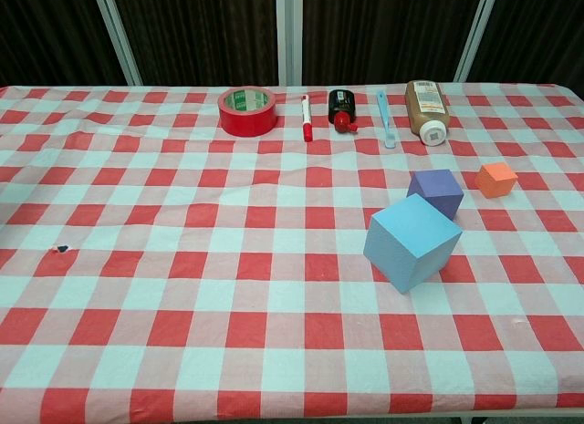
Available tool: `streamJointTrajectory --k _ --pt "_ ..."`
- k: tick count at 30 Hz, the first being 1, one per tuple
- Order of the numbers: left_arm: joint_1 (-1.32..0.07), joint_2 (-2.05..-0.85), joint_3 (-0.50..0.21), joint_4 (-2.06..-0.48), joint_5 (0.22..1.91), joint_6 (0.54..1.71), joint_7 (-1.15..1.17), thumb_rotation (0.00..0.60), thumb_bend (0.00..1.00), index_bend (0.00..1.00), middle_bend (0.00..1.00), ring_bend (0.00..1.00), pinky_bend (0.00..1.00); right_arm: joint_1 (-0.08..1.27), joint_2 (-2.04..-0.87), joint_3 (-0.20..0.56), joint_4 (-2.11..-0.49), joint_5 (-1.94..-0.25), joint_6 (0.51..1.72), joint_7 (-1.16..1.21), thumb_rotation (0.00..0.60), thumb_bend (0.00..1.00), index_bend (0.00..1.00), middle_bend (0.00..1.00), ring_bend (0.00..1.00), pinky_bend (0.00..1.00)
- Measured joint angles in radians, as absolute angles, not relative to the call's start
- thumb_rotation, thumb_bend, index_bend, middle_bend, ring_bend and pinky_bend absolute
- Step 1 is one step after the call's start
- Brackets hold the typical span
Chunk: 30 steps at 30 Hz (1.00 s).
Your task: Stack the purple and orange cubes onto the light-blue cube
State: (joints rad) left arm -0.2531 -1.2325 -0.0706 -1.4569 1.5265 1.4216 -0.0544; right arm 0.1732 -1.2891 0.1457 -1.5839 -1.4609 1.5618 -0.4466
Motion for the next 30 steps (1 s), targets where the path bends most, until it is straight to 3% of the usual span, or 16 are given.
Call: streamJointTrajectory --k 14,18,23,30 --pt "-0.262 -1.241 -0.086 -1.459 1.509 1.413 -0.047 0.6 0.2 0.23 0.19 0.13 0.24 0.204 -1.247 0.155 -1.631 -1.461 1.503 -0.476 0.6 0.1 0.09 0.2 0.0 0.04" --pt "-0.26 -1.247 -0.086 -1.459 1.509 1.42 -0.044 0.6 0.2 0.23 0.19 0.13 0.24 0.247 -1.217 0.15 -1.63 -1.473 1.414 -0.468 0.6 0.09 0.08 0.21 0.0 0.04" --pt "-0.248 -1.263 -0.082 -1.429 1.497 1.424 -0.06 0.6 0.2 0.23 0.19 0.13 0.24 0.324 -1.195 0.144 -1.624 -1.476 1.266 -0.46 0.6 0.0 0.08 0.24 0.0 0.04" --pt "-0.226 -1.258 -0.064 -1.387 1.515 1.449 -0.112 0.6 0.2 0.23 0.19 0.13 0.24 0.442 -1.24 0.148 -1.594 -1.423 1.073 -0.394 0.6 0.0 0.07 0.25 0.01 0.04"
